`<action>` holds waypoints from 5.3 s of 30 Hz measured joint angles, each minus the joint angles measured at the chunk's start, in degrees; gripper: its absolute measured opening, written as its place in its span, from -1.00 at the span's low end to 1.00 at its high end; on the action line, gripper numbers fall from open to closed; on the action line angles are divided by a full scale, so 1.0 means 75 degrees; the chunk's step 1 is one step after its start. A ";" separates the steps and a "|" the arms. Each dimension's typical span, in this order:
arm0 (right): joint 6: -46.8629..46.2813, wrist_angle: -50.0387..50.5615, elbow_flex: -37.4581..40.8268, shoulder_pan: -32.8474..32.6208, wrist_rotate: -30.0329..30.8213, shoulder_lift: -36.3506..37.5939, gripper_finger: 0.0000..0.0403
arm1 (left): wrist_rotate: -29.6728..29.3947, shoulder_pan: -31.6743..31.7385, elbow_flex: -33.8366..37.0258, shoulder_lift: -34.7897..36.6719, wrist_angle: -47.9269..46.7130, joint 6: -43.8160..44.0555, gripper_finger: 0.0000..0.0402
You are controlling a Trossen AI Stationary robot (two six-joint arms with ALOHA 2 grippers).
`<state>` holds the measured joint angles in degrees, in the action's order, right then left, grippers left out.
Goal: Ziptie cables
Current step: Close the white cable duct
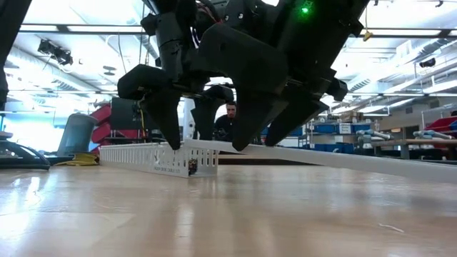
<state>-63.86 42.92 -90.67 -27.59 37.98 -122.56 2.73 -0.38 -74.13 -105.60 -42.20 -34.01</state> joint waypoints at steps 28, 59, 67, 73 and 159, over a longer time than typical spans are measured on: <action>-0.0064 -0.0140 0.0000 0.0058 0.0114 -0.0003 0.30 | -0.0178 0.0000 0.0000 0.0000 0.0059 0.0362 0.43; 0.0556 -0.0172 0.0000 0.0044 0.0446 -0.0003 0.48 | -0.0152 -0.0012 0.0000 0.0000 0.0038 0.0387 0.43; 0.1064 0.0171 -0.0506 -0.0109 0.1259 -0.0012 0.48 | -0.0396 -0.0015 0.0000 0.0000 0.0033 0.0427 0.43; 0.1268 0.0302 -0.0772 -0.0158 0.1591 -0.0012 0.45 | -0.0420 -0.0015 -0.0003 0.0000 -0.0004 0.0430 0.43; 0.2661 -0.4383 0.3465 0.0274 0.0551 0.3241 -1.00 | -0.0545 -0.1016 0.5537 0.5269 0.5369 0.2657 -0.08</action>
<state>-43.90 10.04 -64.69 -25.54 42.11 -98.26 -1.36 -8.01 -32.60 -66.08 -1.93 -14.08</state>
